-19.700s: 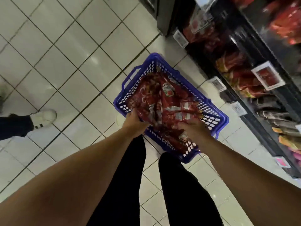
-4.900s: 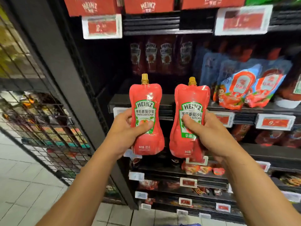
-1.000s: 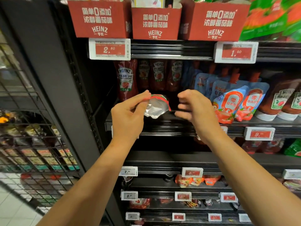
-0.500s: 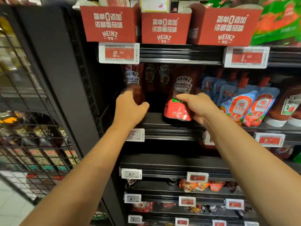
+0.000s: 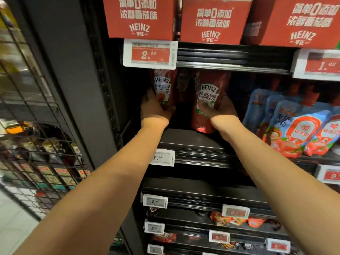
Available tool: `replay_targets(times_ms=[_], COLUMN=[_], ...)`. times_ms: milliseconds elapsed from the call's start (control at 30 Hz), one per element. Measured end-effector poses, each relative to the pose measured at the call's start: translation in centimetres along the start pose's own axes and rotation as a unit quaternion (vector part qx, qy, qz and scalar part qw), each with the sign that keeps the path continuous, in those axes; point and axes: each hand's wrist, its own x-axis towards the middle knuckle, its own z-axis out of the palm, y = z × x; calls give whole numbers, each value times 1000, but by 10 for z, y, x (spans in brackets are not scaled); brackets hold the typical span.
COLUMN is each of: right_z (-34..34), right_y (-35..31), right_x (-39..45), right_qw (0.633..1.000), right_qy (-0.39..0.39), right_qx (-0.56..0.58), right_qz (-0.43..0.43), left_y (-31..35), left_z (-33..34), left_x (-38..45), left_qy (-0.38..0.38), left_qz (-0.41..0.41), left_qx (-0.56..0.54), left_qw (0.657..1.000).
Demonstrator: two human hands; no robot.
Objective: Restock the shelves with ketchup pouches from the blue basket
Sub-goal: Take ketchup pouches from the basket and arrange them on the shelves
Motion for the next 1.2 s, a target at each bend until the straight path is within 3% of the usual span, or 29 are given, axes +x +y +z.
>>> replay_targets(times_ms=[100,300,467,633,1200], right_z=[11,20,24,34,49], right_y=[9,13,27,25,37], right_x=[20,49,57,74,68], right_qw=[996,963,975,952,964], right_qy=[-11,-59,-5,38,-10], right_qx=[-72,-262,-216,-300,-255], right_qz=[-46,-23,-51,-51,-72], left_y=[-3,-4,-4,-8,-7], left_z=[4,6,11,13,20], left_x=[6,17,22,29,33], left_qy=[-9,-21,0,14,19], left_qz=[10,5,36,25,16], left_qx=[22,40,52,42,39], left_qw=[1000,999,998,999,999])
